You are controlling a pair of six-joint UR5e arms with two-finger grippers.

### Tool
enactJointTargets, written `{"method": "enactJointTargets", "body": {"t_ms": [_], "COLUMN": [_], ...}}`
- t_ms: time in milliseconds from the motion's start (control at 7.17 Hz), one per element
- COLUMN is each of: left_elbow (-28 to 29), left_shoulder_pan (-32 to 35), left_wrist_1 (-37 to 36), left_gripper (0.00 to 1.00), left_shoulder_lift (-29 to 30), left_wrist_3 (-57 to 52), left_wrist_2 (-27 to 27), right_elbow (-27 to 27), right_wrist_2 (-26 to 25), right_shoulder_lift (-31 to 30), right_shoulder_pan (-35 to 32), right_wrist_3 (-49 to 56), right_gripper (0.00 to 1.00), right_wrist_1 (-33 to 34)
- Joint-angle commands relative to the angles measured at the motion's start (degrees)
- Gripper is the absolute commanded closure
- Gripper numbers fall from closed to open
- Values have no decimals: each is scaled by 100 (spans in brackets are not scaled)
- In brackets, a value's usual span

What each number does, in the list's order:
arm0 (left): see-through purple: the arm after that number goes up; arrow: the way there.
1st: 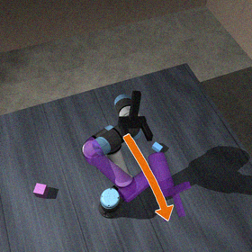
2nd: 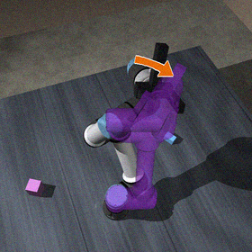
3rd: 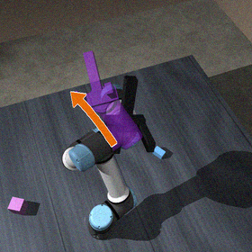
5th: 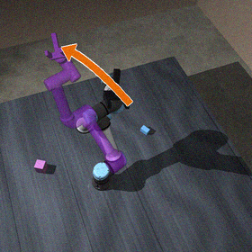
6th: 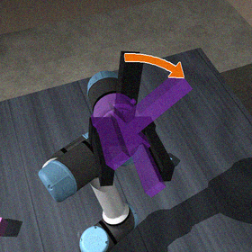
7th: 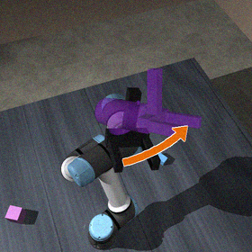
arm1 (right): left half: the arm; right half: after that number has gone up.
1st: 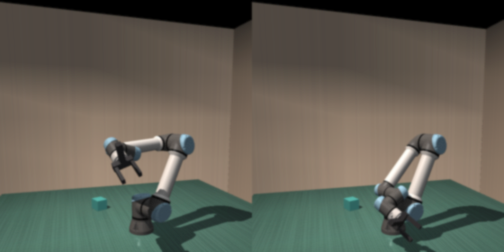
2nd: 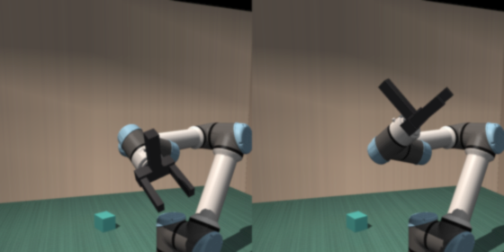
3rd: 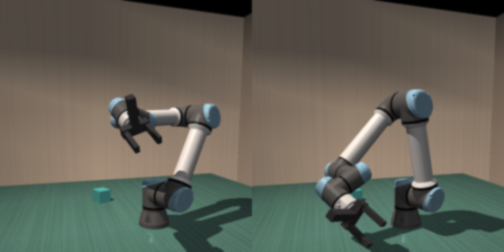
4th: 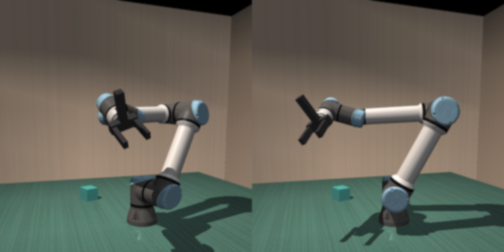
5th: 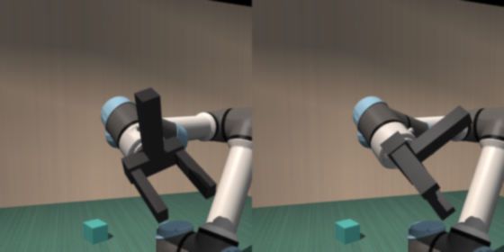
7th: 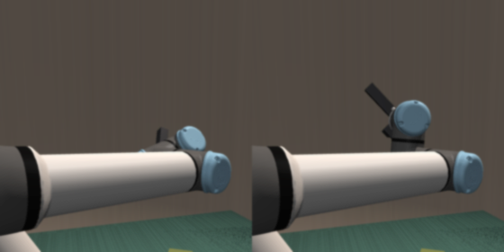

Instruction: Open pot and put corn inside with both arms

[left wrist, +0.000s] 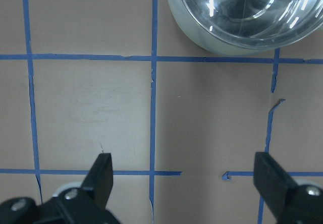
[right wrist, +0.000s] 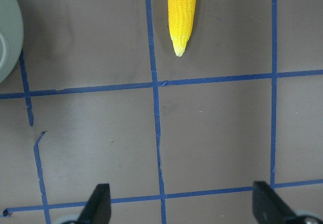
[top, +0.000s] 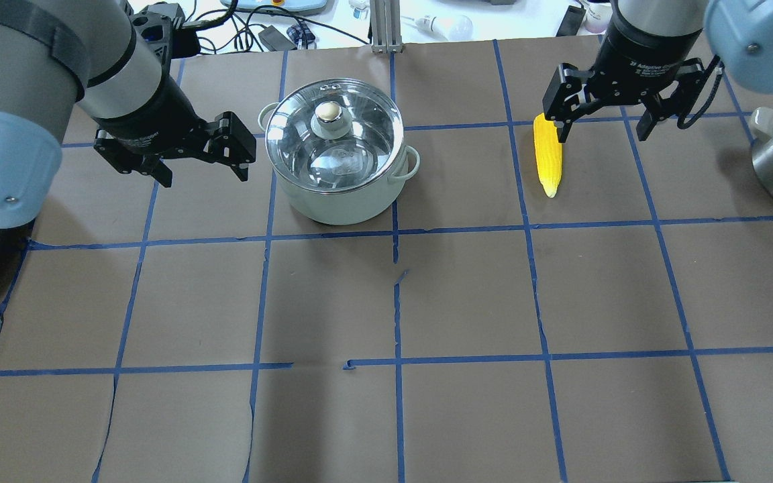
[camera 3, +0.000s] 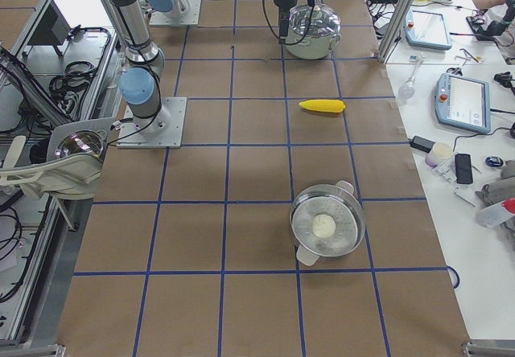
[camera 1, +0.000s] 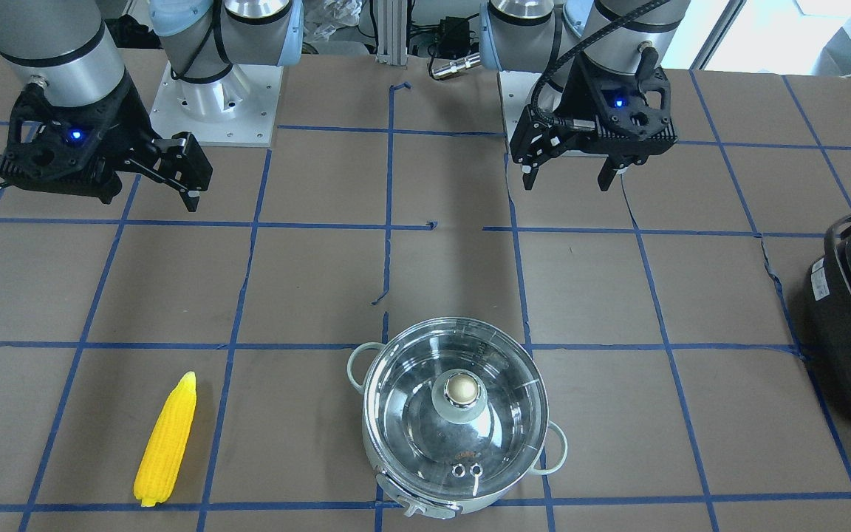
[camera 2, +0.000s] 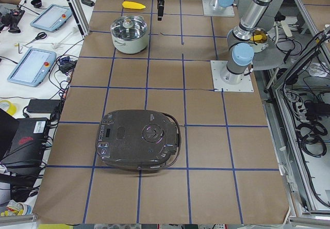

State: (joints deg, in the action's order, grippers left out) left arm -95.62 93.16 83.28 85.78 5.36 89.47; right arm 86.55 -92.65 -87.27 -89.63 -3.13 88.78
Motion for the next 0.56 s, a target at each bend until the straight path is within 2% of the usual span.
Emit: {"method": "enactJointTargets", "body": {"t_ms": [0,419], "left_elbow": [-1,-1], "left_shoulder_pan": [0,9], "left_wrist_1": [4,4], "left_gripper": [0,0], "left_shoulder_lift": [0,0], "left_wrist_3": [0,0], "left_wrist_2": [-8,0], "right_elbow": [2,2], "right_wrist_2": [-25,-51], "right_shoulder_lift": [0,0], "right_shoulder_pan": [-2,-2], "right_wrist_3": [49,58], "right_gripper": [0,0], "right_wrist_1": [-1,-19]}}
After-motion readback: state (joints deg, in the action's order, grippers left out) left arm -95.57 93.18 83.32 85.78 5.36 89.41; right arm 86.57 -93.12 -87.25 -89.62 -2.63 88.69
